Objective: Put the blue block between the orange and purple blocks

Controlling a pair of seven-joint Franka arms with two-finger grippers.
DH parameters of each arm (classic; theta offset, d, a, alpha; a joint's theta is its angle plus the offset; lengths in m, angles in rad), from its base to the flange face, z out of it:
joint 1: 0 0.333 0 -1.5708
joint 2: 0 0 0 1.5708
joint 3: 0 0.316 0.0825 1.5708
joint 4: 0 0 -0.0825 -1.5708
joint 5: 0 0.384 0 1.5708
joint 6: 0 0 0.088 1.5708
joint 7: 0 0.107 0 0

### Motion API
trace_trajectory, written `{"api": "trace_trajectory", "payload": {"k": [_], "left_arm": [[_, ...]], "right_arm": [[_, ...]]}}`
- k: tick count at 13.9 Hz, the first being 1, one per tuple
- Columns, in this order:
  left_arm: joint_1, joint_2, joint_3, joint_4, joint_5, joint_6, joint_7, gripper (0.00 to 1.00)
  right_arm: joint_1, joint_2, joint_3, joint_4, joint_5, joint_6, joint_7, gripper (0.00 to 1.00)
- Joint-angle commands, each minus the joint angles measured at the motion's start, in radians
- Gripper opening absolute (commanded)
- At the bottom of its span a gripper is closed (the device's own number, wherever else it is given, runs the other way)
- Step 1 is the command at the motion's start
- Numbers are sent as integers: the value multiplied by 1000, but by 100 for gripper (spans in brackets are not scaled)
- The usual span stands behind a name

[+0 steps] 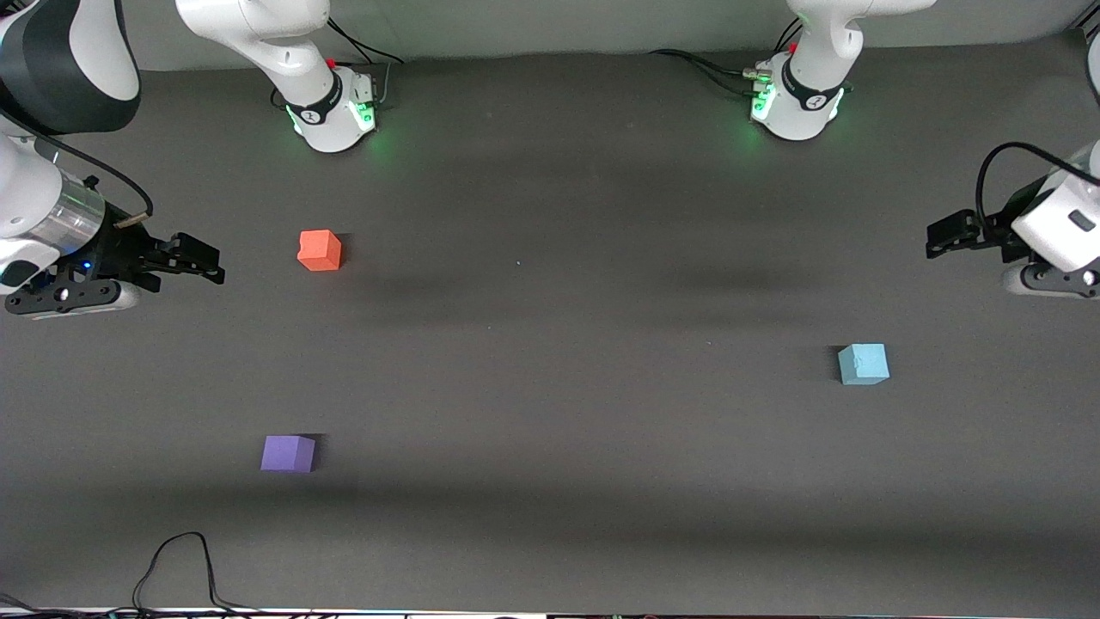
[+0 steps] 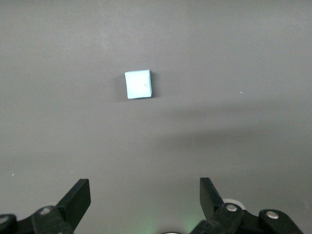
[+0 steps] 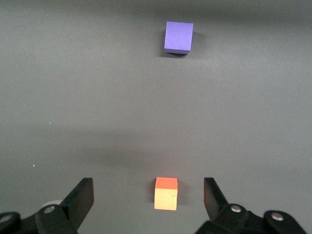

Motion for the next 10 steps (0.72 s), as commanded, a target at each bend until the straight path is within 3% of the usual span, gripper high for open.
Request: {"api": "trace_trajectory", "payload": {"k": [1, 6, 10], "left_arm": [[19, 3, 6, -120, 10, 148, 11, 100], [39, 138, 6, -254, 10, 448, 26, 100], [39, 288, 7, -280, 11, 660, 26, 100]], "right_arm": [[-1, -15, -2, -3, 19, -11, -23, 100], [-1, -15, -1, -3, 19, -11, -21, 100], [-1, -15, -1, -1, 19, -11, -23, 100]]}}
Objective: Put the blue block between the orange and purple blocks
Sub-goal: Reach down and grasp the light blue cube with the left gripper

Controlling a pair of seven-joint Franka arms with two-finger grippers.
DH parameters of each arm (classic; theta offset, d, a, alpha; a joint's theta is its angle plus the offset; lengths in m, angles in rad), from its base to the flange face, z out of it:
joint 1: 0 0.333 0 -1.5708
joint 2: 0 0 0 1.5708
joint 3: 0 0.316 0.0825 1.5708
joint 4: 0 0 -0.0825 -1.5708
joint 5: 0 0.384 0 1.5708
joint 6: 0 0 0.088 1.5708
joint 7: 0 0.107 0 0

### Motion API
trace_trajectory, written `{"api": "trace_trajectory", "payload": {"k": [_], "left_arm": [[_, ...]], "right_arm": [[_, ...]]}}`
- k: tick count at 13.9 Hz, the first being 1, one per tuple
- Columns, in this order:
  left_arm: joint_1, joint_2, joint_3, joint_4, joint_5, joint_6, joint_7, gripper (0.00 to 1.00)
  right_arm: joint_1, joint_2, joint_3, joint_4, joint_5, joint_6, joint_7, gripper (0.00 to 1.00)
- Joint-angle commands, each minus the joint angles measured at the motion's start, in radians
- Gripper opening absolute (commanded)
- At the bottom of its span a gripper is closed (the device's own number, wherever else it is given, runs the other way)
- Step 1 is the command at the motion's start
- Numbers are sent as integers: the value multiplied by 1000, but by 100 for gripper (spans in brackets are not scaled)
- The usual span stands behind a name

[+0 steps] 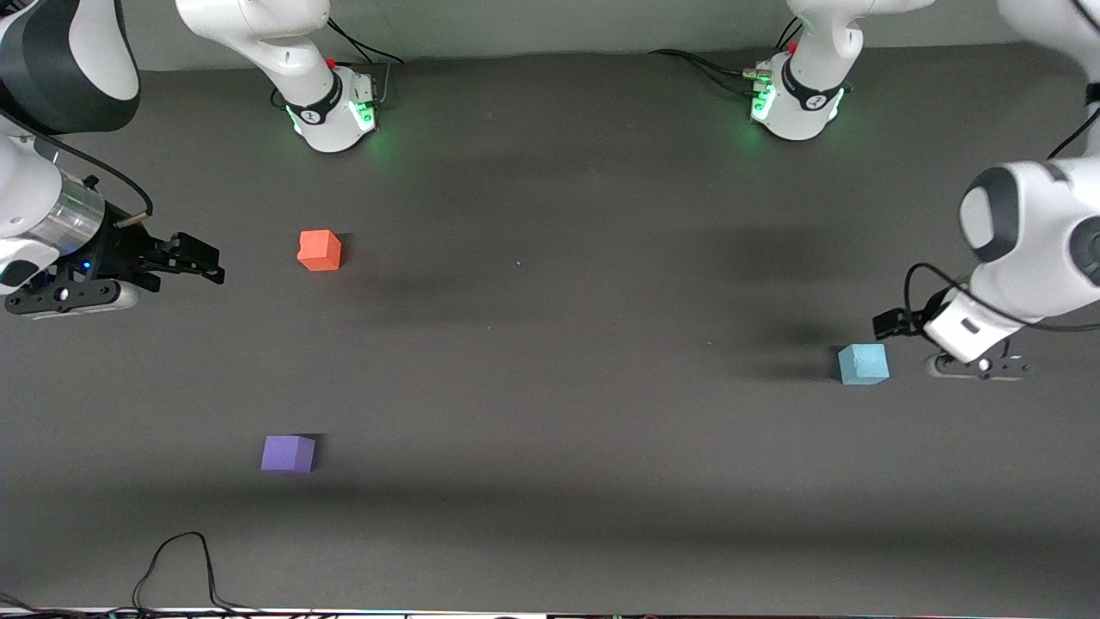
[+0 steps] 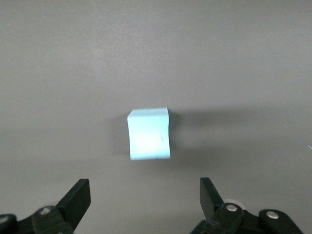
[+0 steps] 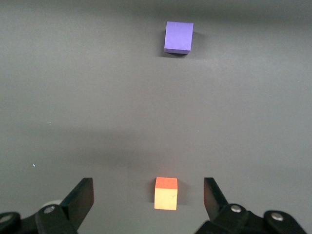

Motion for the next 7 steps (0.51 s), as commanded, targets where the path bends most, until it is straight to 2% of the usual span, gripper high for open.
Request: {"api": "trace_trajectory", "payload": {"k": [1, 7], "left_arm": [[3, 83, 1, -5, 8, 103, 17, 100], [2, 209, 1, -31, 8, 261, 3, 100]], "right_arm": [[-1, -16, -1, -2, 19, -10, -23, 100], [1, -20, -1, -2, 19, -10, -23, 91]]}}
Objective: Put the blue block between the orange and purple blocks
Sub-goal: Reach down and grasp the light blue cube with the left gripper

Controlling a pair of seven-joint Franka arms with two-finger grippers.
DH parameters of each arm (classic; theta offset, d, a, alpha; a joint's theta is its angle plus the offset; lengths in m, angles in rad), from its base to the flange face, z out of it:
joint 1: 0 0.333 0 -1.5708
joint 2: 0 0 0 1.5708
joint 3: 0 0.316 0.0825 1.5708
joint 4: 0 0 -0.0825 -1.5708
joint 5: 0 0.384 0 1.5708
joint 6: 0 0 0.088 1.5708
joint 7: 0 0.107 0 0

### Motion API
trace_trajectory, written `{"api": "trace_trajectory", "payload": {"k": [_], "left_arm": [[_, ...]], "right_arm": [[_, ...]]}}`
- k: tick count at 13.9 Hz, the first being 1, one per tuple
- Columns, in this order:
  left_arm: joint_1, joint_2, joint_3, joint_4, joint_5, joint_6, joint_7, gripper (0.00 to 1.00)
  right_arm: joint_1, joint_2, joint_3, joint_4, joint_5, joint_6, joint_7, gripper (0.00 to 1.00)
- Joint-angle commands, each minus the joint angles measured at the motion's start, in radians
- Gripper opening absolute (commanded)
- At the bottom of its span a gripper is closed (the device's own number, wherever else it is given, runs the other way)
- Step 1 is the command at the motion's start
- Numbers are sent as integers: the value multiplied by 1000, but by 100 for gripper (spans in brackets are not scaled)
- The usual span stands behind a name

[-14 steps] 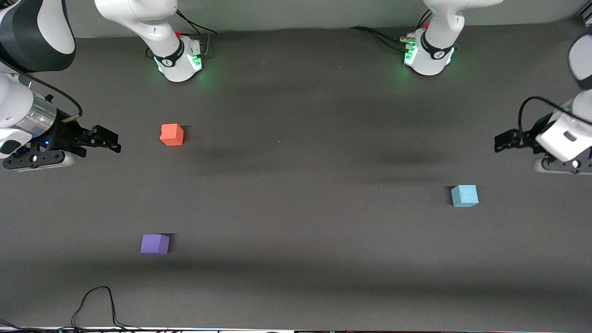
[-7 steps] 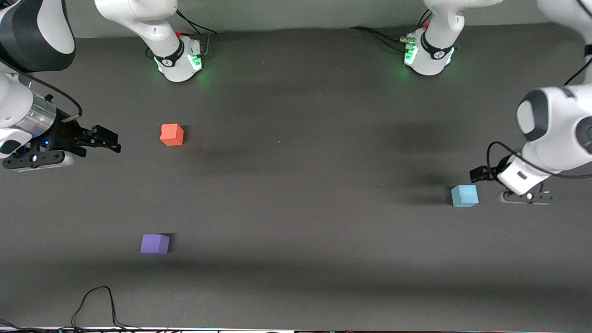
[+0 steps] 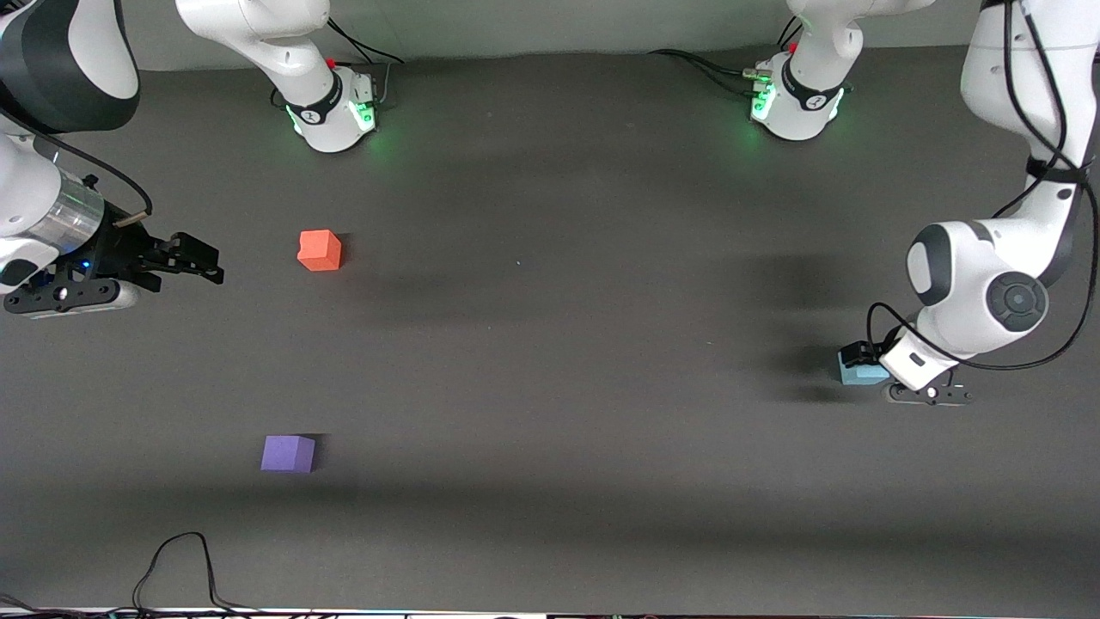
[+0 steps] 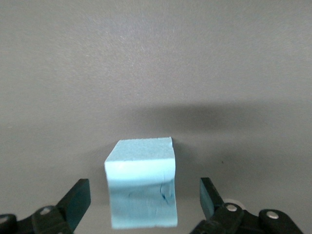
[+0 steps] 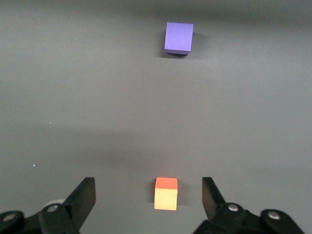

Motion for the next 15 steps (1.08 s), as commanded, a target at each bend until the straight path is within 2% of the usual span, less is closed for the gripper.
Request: {"api": "trace_trajectory", "payload": {"k": [1, 2, 4, 5, 6, 9, 10, 12, 15], "left_arm": [[0, 27, 1, -14, 8, 36, -2, 100], [1, 32, 1, -14, 8, 36, -5, 98], [1, 35, 1, -14, 7, 25, -7, 44], [1, 35, 1, -14, 5, 22, -14, 27], [1, 33, 1, -14, 5, 20, -25, 22], [1, 21, 1, 0, 5, 3, -28, 21], [1, -9, 1, 12, 5, -32, -27, 21], [1, -92, 2, 77, 7, -209, -25, 21], [-9, -151, -3, 264, 5, -533, -51, 21]], "right_arm": [[-1, -18, -1, -3, 19, -10, -22, 91], [0, -18, -1, 0, 19, -10, -13, 98], [-1, -17, -1, 9, 19, -10, -8, 100], [-1, -17, -1, 9, 19, -10, -7, 100], [-1, -17, -1, 8, 19, -16, -5, 100], [-1, -15, -2, 12, 20, -40, -7, 100], [-1, -15, -2, 12, 20, -42, -8, 100], [-1, -15, -3, 12, 19, -45, -19, 100], [-1, -15, -3, 20, 19, -47, -22, 95]]}}
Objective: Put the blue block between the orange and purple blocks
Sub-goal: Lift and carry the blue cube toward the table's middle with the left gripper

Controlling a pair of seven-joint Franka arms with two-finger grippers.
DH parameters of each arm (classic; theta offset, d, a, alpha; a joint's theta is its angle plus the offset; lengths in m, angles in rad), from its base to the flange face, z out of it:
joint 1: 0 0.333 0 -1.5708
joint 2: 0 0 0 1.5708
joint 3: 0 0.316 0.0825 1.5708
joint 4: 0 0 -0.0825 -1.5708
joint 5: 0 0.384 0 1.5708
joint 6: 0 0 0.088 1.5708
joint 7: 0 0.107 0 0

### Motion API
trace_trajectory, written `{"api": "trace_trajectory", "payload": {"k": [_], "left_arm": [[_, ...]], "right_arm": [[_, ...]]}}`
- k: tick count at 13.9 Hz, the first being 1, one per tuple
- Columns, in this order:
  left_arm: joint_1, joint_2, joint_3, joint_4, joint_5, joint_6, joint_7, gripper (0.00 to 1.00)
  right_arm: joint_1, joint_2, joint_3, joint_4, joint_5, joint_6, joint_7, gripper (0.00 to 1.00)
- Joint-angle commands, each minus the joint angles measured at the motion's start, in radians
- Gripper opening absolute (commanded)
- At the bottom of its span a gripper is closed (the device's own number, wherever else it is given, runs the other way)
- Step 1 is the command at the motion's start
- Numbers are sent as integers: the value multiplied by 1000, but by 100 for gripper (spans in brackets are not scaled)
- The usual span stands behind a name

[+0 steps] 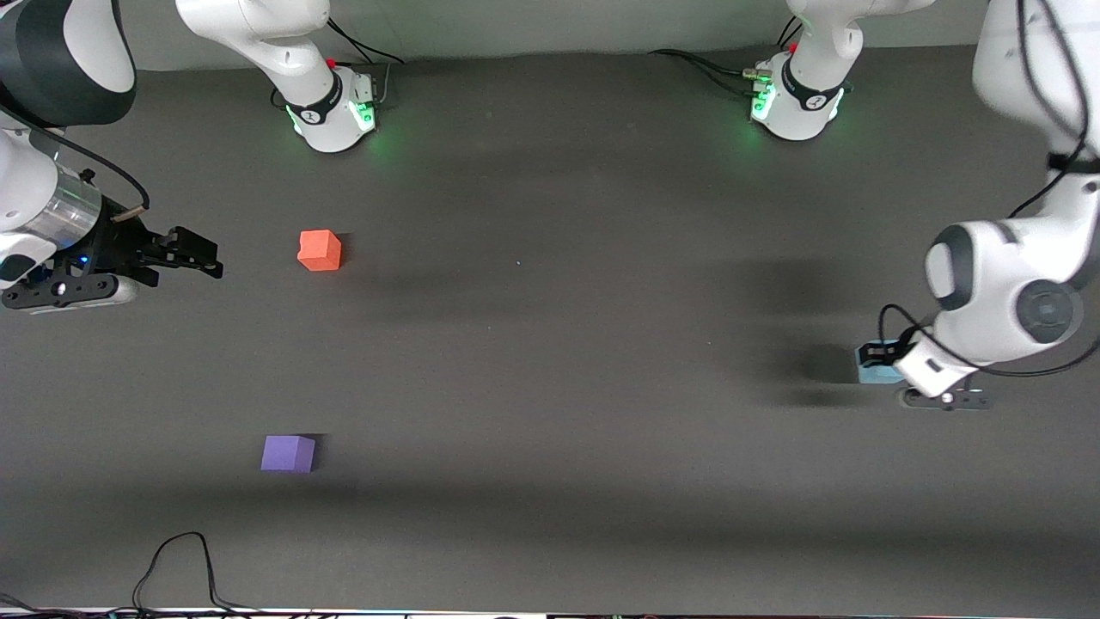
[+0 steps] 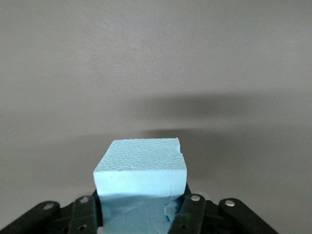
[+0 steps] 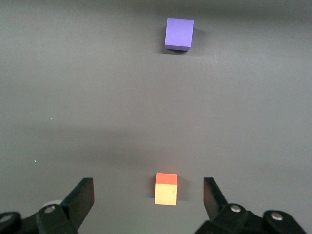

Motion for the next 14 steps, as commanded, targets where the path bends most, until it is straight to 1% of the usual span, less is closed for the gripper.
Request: {"api": "trace_trajectory", "payload": {"k": [1, 2, 4, 5, 6, 7, 9, 10, 12, 14], "left_arm": [[-21, -51, -11, 157, 7, -268, -72, 21], [-50, -51, -25, 199, 4, -325, -109, 21], [-132, -51, -33, 250, -8, -379, -248, 21], [-188, -46, -47, 277, -14, -393, -335, 21], [-240, -40, -63, 310, -17, -399, -435, 21], [-289, -34, -89, 339, -31, -397, -550, 21], [-384, 19, -151, 421, -39, -388, -783, 21], [-439, 53, -178, 466, -33, -390, -869, 21], [-577, 111, -186, 517, -22, -373, -983, 21], [-685, 197, -185, 574, -4, -322, -1027, 21]], "right_arm": [[-1, -8, -2, 15, 19, -22, -23, 91], [-1, -8, -2, 15, 19, -22, -25, 87], [-1, -8, -2, 15, 19, -22, -25, 80], [-1, -7, -2, 16, 19, -22, -24, 79], [-1, -4, -2, 22, 19, -22, -14, 97], [-1, 1, -2, 29, 19, -26, -8, 100], [-1, 1, -2, 29, 19, -28, -8, 100], [-1, 1, -2, 29, 19, -28, -7, 100], [-1, 1, -2, 29, 19, -28, -8, 100], [-3, 2, -2, 29, 19, -28, -10, 100]]}}
